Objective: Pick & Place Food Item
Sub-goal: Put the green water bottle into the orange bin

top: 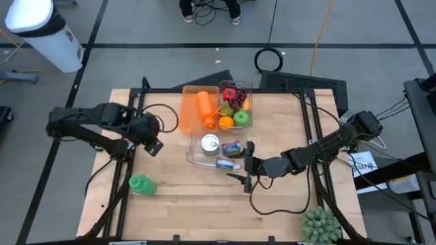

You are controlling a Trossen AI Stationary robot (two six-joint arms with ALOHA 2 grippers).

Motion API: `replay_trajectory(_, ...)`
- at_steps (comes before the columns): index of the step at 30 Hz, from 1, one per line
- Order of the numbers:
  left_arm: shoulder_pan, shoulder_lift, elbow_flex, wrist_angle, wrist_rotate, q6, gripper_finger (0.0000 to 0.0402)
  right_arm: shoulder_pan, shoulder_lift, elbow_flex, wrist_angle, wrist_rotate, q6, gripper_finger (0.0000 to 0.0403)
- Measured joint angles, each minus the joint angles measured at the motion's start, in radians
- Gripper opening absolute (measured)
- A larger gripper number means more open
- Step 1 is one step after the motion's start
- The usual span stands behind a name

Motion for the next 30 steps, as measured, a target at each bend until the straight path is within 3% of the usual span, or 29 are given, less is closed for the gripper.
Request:
replay_trajectory(9,-0.193,0.005,0.000,-0.025,0.006,-0.290,0.0271,0.004,0.000,-0.042,0.011,-0.006,0.096,0.0281)
replay_trajectory(14,-0.272,0.005,0.000,-0.027,0.080,-0.461,0.0291,0.015,0.000,-0.042,0.011,-0.045,0.091,0.0281)
replay_trajectory(20,-0.395,0.027,0.000,-0.027,0.158,-0.608,0.0298,0.021,0.000,-0.042,0.011,-0.080,0.073,0.0281)
replay_trajectory(30,-0.542,0.103,0.000,-0.027,0.163,-0.808,0.0299,0.023,0.000,-0.043,-0.005,-0.080,0.073,0.0281)
